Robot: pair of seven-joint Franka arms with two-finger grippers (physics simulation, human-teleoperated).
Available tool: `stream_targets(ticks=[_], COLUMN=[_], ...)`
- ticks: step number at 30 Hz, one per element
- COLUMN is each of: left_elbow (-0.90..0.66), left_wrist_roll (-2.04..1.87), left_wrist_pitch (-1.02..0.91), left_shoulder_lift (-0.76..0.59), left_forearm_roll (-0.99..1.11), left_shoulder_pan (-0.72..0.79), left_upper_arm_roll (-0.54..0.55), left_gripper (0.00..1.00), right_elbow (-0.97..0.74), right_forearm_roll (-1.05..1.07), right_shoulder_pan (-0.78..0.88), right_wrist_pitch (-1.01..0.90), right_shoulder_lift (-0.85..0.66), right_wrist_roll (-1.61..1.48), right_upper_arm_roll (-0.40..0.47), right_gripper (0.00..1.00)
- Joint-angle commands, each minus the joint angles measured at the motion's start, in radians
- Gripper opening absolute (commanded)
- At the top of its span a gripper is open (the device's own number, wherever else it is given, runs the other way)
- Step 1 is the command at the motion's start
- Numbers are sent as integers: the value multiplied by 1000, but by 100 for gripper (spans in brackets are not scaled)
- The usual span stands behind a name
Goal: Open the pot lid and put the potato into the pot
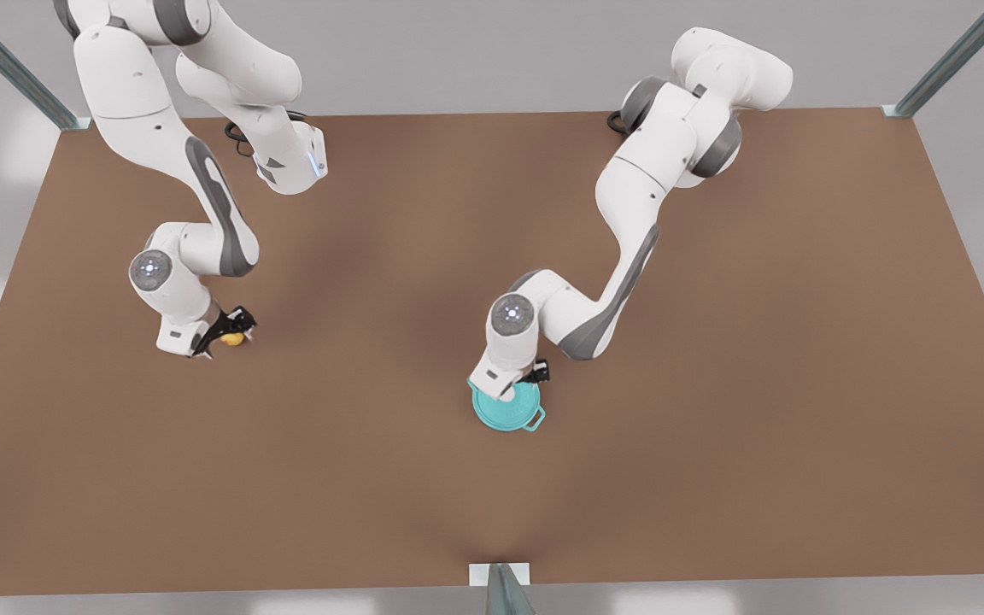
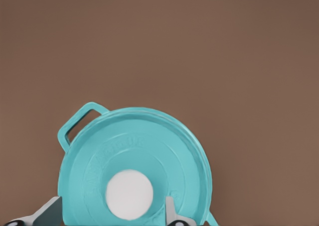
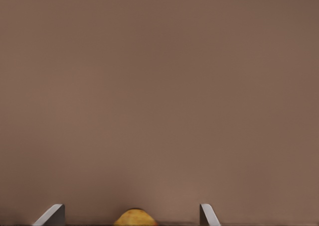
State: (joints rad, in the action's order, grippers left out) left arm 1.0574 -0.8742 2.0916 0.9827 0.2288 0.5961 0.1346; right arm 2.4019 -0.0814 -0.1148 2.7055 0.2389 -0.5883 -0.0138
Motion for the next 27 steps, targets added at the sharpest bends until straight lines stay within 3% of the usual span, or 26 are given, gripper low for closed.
stream_targets(ticks=[1,9,10,11,12,16,20,24,27], left_elbow=[-2,0,0,0,0,-5,-28,-34,-34], left_wrist_roll=[-143,-178,-178,-180,-178,-161,-120,377,465], left_wrist_pitch=[50,110,107,96,90,16,-27,10,136], left_shoulder_lift=[2,24,22,16,13,1,-26,-4,88], left_forearm_roll=[3,3,6,6,7,7,4,-6,-5], left_shoulder_pan=[-1,1,1,1,2,2,-31,-355,-395], left_upper_arm_roll=[-1,-1,-1,-1,-1,-1,-30,-18,-20], left_gripper=[100,100,83,56,44,28,28,28,28], right_elbow=[3,59,62,66,68,66,59,57,57], right_forearm_roll=[2,2,2,2,2,3,3,3,3], right_shoulder_pan=[-5,-23,-23,-23,-23,-26,-43,-54,-54], right_wrist_pitch=[33,40,40,40,40,42,48,66,71], right_shoulder_lift=[8,16,17,17,23,42,76,99,108], right_wrist_roll=[-375,-415,-416,-416,-415,-413,-415,-415,-415], right_upper_arm_roll=[0,0,0,0,0,0,1,1,1], right_gripper=[100,100,100,100,100,100,100,100,100])
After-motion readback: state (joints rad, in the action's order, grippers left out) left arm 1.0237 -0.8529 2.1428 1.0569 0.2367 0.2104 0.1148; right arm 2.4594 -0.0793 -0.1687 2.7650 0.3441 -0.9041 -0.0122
